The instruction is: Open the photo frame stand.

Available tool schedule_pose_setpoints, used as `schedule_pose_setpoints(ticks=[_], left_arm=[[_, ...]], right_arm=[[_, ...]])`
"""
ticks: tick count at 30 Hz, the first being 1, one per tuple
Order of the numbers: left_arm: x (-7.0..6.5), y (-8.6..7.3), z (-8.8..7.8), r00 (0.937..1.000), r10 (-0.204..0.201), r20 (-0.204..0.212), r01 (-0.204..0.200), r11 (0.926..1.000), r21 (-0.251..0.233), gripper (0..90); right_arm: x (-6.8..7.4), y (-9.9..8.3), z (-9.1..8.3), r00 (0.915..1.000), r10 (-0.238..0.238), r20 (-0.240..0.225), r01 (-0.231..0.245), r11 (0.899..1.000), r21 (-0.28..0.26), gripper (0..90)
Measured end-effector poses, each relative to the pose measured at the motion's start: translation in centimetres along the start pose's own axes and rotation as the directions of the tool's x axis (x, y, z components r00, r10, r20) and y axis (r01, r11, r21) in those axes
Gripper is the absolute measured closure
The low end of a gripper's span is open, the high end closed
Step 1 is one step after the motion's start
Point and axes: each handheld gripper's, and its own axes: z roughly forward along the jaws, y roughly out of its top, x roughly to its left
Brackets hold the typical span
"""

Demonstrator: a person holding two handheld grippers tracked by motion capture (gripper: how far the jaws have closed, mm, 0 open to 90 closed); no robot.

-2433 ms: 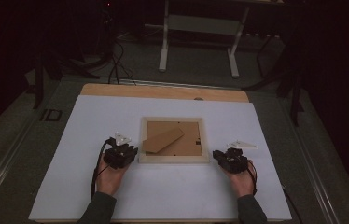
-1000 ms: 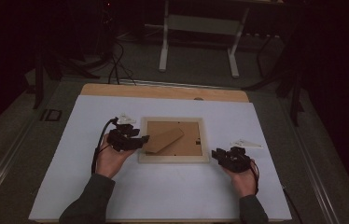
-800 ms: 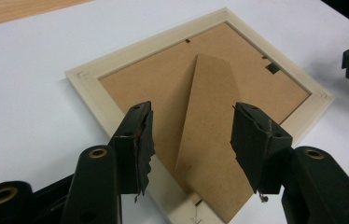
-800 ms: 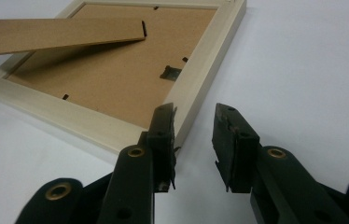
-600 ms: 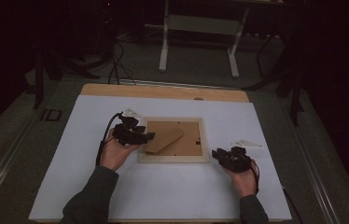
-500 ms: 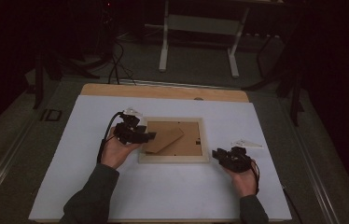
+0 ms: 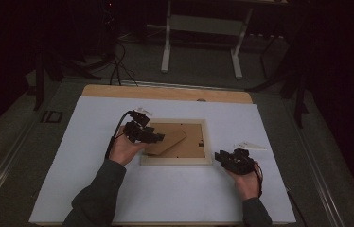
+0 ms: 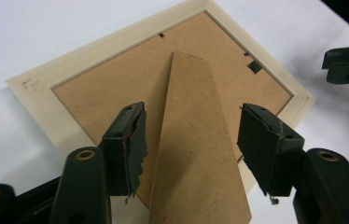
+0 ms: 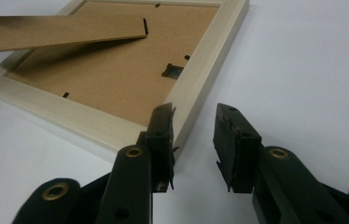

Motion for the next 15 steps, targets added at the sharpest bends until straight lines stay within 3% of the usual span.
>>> schedule_pose_setpoints(ticks=[10, 15], left_arm=[[-0.3, 0.6, 1.6, 0.9987, 0.024, 0.044, -0.027, 0.9981, 0.056, 38.3], [-0.1, 0.5, 2.3, 0.9990, 0.021, 0.040, -0.025, 0.9955, 0.091, 37.1]], right_arm=[[-0.2, 0.0, -0.1, 1.0000, 0.005, 0.001, -0.005, 1.000, -0.005, 67.1], [-0.2, 0.0, -0.1, 1.0000, 0.004, 0.001, -0.004, 1.000, -0.005, 67.0]])
